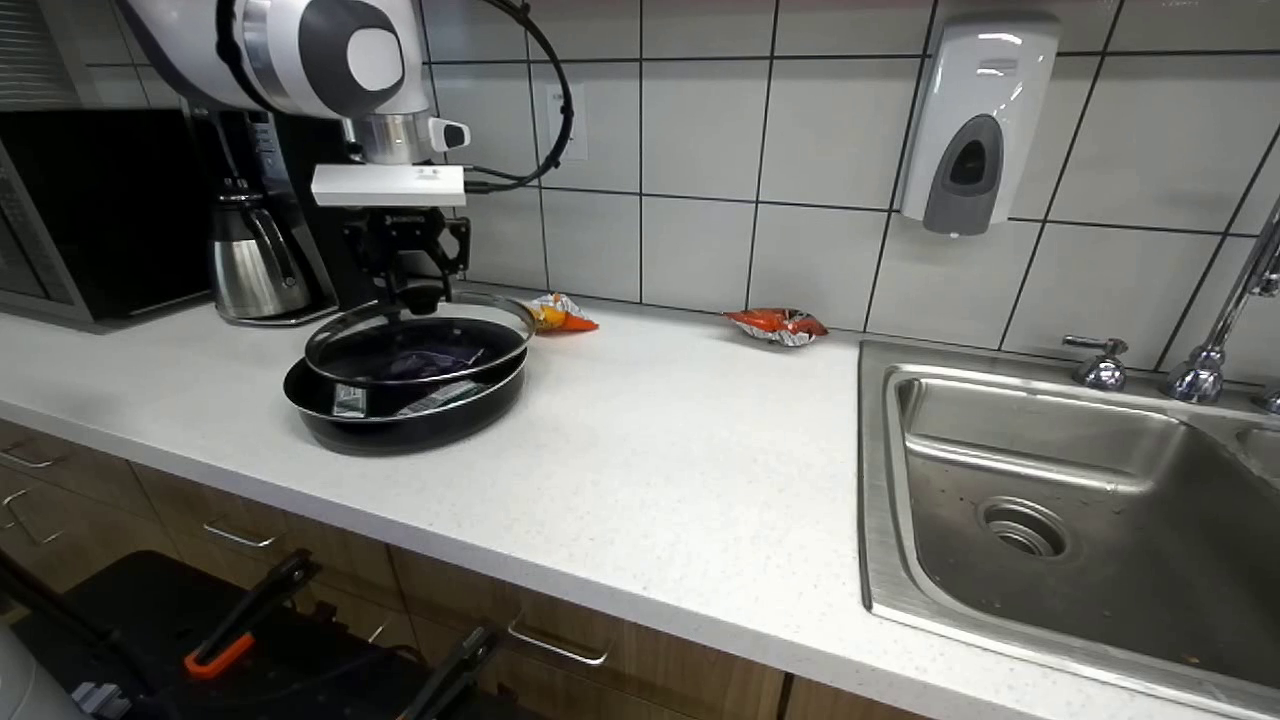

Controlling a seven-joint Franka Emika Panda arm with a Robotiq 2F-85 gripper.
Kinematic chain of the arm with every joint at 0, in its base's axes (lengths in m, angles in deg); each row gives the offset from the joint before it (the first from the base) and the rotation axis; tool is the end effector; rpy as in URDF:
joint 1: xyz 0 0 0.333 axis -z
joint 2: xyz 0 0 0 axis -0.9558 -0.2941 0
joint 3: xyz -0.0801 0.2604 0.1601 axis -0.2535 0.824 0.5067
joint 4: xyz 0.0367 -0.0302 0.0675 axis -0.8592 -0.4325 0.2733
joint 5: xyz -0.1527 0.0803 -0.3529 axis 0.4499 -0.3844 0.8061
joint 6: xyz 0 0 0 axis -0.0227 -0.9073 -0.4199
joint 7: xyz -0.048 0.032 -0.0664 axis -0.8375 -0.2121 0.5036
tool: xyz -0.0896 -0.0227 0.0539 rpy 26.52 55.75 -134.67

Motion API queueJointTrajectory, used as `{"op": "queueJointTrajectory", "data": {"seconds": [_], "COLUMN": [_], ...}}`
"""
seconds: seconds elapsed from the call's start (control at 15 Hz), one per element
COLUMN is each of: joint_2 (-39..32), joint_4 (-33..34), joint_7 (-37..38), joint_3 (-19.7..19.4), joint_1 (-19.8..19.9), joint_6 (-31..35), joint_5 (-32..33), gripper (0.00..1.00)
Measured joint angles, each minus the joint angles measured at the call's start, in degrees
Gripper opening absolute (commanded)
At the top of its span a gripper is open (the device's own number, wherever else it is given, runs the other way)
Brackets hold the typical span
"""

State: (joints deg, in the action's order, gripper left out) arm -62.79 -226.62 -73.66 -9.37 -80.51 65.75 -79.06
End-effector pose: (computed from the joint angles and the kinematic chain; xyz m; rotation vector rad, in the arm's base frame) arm 0.4869 0.1441 0.3037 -2.8975 -1.0293 -0.2319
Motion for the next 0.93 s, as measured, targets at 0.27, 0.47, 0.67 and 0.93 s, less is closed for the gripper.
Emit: {"op": "queueJointTrajectory", "data": {"seconds": [0.27,0.47,0.67,0.93], "joint_2": [1.5,2.4,2.84,3.18], "joint_4": [-1.68,-2.62,-3.24,-3.83], "joint_7": [0.26,0.26,0.26,0.26], "joint_3": [-0.01,-0.01,-0.01,-0.01], "joint_1": [0.0,0.0,-0.01,-0.15], "joint_6": [-0.01,-0.24,-1.29,-2.07], "joint_5": [-0.01,-0.01,-0.09,-0.1], "gripper": [0.39,0.39,0.39,0.39]}}
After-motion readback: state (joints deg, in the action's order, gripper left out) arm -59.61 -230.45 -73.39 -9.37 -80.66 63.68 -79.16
